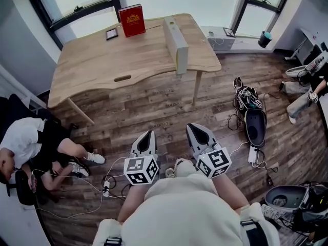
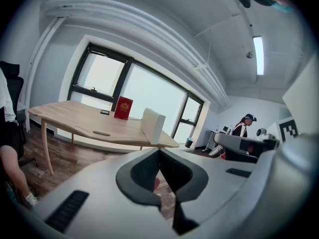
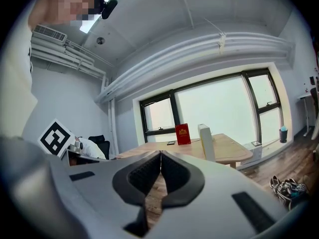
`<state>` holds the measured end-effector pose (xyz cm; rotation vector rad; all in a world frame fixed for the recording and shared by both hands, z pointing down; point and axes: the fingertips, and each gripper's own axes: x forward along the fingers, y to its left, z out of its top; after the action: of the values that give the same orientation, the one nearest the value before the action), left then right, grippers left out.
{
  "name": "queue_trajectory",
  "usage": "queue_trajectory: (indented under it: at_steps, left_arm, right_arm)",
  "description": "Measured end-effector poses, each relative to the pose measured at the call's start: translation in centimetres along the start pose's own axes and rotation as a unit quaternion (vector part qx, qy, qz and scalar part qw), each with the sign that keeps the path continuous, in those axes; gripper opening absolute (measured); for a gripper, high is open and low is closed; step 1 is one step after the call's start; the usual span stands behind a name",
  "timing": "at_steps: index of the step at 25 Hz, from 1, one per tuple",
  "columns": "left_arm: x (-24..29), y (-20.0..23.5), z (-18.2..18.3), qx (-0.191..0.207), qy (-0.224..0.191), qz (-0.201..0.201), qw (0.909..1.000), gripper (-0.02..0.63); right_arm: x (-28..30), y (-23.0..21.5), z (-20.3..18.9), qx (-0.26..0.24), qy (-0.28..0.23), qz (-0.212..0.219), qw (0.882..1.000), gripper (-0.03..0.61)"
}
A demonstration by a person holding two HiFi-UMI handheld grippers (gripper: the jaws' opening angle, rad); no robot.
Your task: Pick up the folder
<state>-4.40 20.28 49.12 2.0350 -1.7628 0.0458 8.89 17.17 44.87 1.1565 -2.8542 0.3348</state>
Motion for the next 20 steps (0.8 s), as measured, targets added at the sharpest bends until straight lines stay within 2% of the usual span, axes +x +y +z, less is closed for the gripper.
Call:
queue_trajectory:
  at_steps: [8, 20]
  left_arm:
    - [1.0, 1.5, 0.5, -0.005, 0.003, 0.0, 1.0, 0.02]
    - [4.8, 3.4, 1.5, -0.011, 0.01, 0.01, 0.9998, 0.02]
  right_arm:
    - [1.3, 0.0, -0.2, -0.001, 0.006, -0.004, 1.0, 0.021]
    - [5.3, -2.5, 0.0, 0.01, 0.005, -0.006, 1.0, 0.021]
